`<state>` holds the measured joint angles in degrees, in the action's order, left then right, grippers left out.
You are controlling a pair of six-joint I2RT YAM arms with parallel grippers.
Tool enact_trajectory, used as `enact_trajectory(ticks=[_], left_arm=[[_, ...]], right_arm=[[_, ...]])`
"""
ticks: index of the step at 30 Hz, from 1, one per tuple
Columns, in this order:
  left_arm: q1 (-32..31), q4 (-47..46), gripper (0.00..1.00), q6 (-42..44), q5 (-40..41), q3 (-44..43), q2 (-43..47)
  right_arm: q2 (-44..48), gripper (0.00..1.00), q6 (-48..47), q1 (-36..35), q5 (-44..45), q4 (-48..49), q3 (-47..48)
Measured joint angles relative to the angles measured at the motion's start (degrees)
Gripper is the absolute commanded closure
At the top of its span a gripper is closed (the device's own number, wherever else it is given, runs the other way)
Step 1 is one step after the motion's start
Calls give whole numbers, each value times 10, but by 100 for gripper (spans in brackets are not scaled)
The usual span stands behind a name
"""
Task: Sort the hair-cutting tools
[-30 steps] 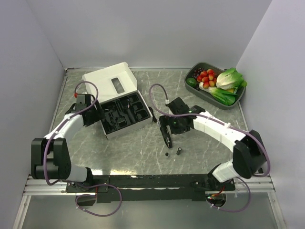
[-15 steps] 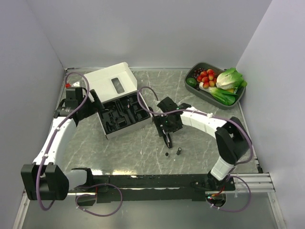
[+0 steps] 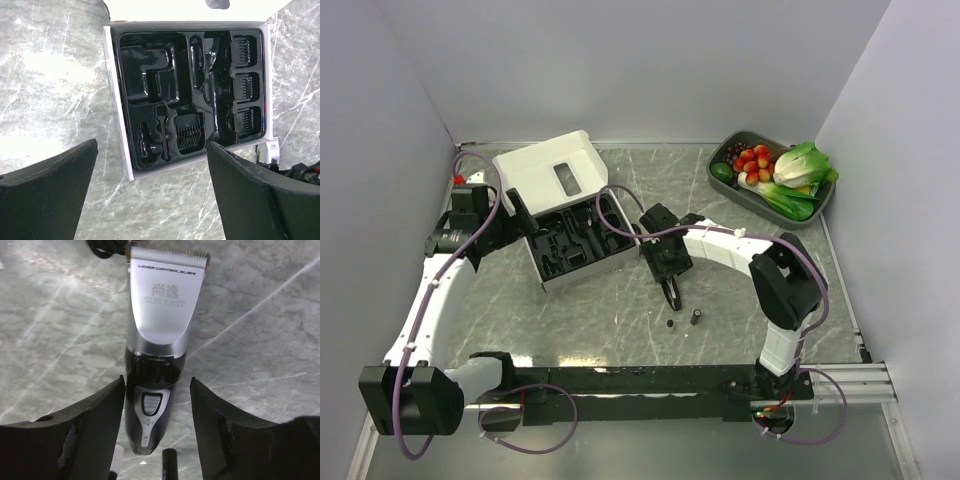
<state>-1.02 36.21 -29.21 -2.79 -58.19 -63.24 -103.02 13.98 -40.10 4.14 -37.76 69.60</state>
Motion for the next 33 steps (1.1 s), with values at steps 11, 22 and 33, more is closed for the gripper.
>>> enact_trajectory(ticks=[11, 22, 33], left_arm=[[0, 12, 3, 12, 1, 0, 16], [0, 23, 3, 15, 1, 0, 39], [0, 42, 3, 10, -13, 0, 71]], right_arm=[[-26, 73, 0, -7, 26, -7, 6], [-15, 77, -2, -19, 76, -100, 119], [-82, 77, -17, -30, 41, -145, 440]])
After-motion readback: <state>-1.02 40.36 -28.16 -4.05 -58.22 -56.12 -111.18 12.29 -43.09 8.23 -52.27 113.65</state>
